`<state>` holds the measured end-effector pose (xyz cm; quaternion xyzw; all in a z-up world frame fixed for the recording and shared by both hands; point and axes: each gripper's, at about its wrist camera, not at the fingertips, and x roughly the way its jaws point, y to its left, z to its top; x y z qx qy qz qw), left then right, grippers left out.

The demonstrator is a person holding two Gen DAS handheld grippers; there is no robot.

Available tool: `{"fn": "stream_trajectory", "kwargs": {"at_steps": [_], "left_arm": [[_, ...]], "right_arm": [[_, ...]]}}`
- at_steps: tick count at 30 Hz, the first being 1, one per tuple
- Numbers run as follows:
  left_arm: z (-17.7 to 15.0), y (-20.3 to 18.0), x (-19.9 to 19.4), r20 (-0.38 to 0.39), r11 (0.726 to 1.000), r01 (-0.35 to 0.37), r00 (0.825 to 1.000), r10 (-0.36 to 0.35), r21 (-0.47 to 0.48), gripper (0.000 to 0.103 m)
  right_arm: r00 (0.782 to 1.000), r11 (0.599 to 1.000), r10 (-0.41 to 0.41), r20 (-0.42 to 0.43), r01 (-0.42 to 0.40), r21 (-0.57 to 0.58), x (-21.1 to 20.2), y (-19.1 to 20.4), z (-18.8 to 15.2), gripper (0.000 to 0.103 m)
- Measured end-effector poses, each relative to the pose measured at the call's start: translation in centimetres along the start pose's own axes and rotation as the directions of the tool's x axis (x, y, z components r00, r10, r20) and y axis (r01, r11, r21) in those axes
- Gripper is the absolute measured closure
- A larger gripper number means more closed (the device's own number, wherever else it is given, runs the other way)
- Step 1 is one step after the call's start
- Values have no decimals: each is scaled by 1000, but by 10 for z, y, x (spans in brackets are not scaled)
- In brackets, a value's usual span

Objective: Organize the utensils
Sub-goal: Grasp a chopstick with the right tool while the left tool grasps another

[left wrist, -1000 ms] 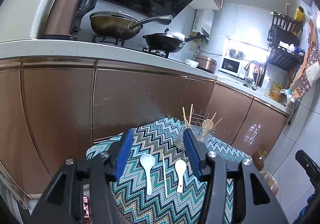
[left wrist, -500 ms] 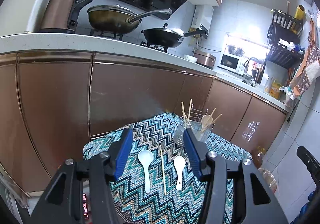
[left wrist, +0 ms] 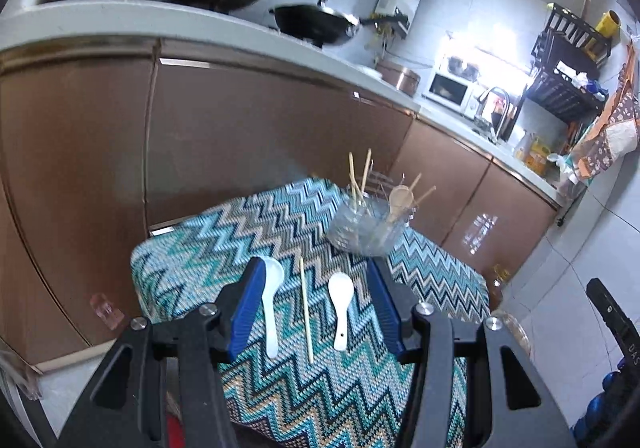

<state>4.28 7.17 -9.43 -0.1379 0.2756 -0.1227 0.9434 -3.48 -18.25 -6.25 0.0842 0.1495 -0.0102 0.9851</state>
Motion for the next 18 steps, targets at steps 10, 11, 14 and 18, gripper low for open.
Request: {"fn": "stream_trajectory", "kwargs": {"at_steps": [10,11,14,18], "left_arm": [[-11,-2,70,-180,999,41,983,-39,9,52],[-12,-1,84,-224,999,53,973,-51,2,53],[-13,1,118,-312,998,60,948,-63,-21,53],[-14,0,163,-390,999,48,920,-48,-9,53]], "right_arm": [[994,999,-7,-111,11,32,47,-18,-19,72],[992,999,-7,-124,11,36,51,-20,-21,72],[984,999,-4,-179,13,48,70,-27,-28,72],[968,998,-5,-250,21,58,97,-38,-40,72]]}}
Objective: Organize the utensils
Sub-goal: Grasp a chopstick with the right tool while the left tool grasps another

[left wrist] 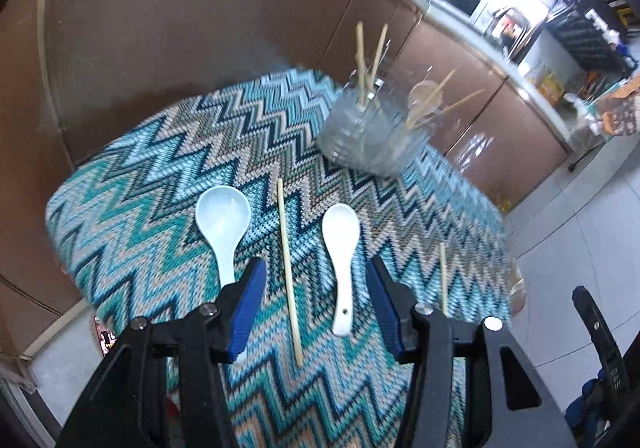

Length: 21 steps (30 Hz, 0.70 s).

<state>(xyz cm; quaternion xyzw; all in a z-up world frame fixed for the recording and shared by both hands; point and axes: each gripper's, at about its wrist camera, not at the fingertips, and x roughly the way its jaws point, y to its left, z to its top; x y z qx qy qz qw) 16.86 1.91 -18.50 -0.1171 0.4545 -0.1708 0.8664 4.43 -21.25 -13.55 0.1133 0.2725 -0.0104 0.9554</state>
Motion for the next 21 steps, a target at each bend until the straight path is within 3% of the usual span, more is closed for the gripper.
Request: {"fn": "stream_trajectory", "kwargs": {"at_steps": [10,17,21], "left_arm": [[20,15,72,-134,998,-51,990,47,-29,58],[23,23,97,-197,998,-51,980,42,-43,65],[25,26,105,-235,997,-47,971,32,-58,67]], "right_arm": [[985,1000,-2,-170,6,23,77,-25,-10,72],[960,999,25,-278,-16,33,126,-28,-15,72],[935,997,54,-350,-29,76,152,-34,-16,72]]}}
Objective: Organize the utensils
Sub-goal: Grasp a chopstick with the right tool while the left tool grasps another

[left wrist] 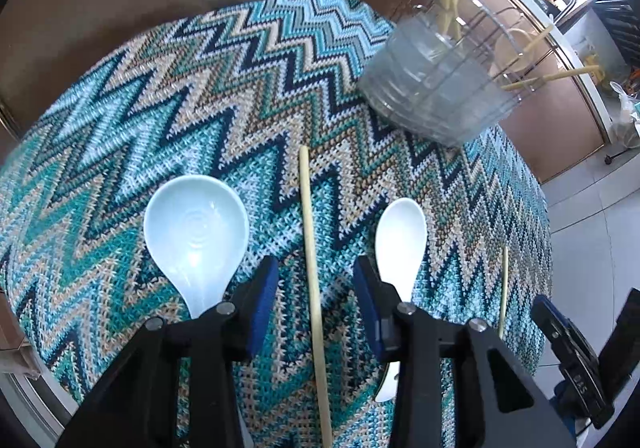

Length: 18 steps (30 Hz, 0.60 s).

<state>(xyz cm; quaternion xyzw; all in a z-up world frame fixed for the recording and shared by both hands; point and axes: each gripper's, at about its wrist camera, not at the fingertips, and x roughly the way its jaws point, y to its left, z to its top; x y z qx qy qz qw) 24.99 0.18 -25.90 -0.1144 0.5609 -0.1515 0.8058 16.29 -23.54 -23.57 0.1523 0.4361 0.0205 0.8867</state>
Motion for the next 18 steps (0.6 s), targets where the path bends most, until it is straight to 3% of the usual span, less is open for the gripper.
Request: {"fn": "stream_trajectory", "kwargs": {"at_steps": [10,18], "left_arm": [[20,13,6,-91,999,38,995,-41,-36,80],[31,8,13,-138,1000,-1,990,2,9,83]], "right_arm": [[991,997,13,-132,-3,72,32,-14,27,72],[972,998,2,-235,12,54,64,-14,39,76]]}}
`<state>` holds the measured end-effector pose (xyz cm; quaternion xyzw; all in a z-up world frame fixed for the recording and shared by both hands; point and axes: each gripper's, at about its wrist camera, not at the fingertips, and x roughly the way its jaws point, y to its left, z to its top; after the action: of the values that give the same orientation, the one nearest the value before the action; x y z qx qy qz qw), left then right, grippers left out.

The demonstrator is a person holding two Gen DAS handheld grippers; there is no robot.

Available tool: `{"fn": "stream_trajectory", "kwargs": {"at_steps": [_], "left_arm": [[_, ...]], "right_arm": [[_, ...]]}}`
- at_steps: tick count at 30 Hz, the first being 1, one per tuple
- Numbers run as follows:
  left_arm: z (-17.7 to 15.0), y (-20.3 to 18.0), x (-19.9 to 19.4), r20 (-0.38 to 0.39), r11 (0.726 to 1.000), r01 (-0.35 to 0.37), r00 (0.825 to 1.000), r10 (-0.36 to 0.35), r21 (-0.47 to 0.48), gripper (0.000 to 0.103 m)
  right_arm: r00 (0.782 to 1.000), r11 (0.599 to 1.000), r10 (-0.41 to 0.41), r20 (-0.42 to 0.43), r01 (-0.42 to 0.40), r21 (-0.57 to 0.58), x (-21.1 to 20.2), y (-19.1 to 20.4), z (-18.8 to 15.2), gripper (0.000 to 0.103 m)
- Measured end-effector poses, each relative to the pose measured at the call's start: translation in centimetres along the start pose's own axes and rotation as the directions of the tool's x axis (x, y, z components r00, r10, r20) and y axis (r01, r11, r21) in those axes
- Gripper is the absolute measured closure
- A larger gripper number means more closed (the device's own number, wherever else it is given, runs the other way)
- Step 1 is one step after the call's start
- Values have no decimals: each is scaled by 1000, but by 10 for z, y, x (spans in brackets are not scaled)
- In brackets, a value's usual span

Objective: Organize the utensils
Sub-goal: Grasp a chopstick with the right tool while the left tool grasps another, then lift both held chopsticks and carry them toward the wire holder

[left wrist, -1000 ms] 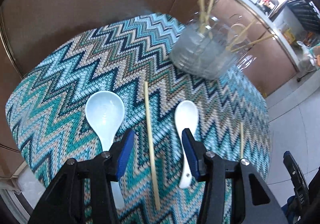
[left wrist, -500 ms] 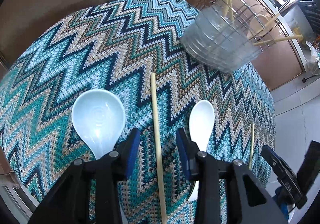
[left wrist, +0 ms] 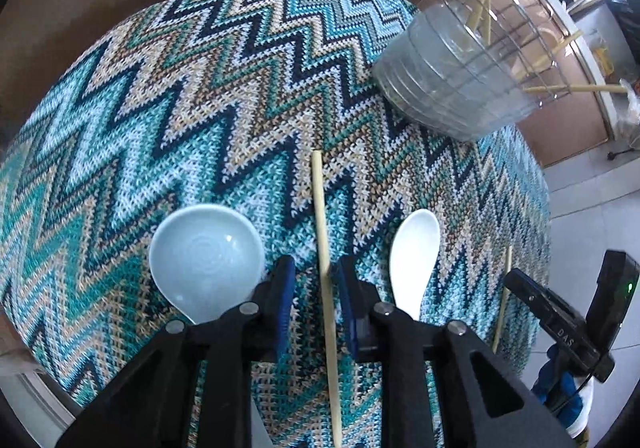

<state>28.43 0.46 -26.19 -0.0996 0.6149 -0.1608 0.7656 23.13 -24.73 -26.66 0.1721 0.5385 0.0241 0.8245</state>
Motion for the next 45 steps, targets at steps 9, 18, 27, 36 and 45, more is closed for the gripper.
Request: {"fn": "stream_trajectory", "kwargs": {"at_steps": [9,18,27,36,45], "left_arm": [[6,-18,8,-19,993,-98,995,100,61,93],[-10,-16,-8,82,999,-33,996,30,28,98],[-43,-31,-68,301,993,39,951,-71,110,98],[-80,-45,-128,415,983,27,904,-100,179,98],[-110,-53,-163,474,977,6,874,-108,212,98]], "right_arm": [[999,1000,-5,-51,6,25,18,-8,12,92],[1000,999,16,5,-16,30,-21,-8,-9,95],[992,1000,18,125,-20,14,-84,15,-37,96],[972,999,27,235,-22,-25,-145,49,-61,98],[954,998,31,298,-12,-65,-176,70,-87,98]]}}
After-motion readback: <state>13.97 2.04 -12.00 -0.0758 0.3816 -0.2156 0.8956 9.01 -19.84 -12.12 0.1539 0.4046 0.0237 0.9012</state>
